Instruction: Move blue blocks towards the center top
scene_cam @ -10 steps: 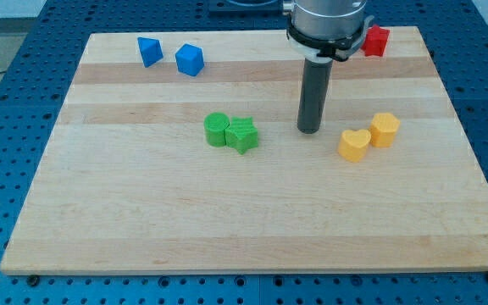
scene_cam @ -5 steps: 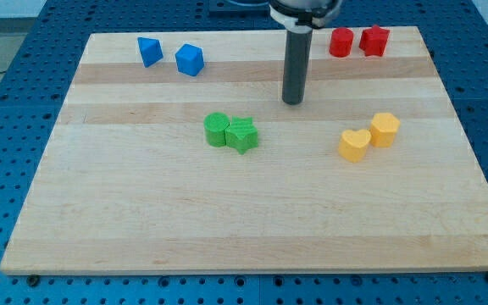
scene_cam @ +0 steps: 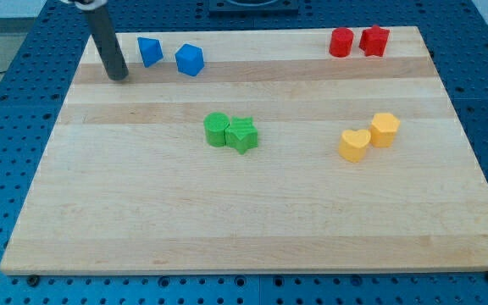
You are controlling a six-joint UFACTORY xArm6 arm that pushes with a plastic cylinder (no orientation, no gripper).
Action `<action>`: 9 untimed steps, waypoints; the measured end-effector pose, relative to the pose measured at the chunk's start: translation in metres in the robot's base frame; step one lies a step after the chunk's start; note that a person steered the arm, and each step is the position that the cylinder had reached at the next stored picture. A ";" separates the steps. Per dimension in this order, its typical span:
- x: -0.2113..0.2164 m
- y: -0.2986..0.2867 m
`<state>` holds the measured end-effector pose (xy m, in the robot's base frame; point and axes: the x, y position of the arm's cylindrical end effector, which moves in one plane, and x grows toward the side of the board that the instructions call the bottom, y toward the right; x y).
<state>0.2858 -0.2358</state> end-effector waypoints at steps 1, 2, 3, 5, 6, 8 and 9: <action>-0.027 0.011; -0.032 0.068; -0.034 0.104; -0.094 0.039; -0.094 0.043; -0.095 0.040; -0.094 0.041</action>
<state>0.1919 -0.1948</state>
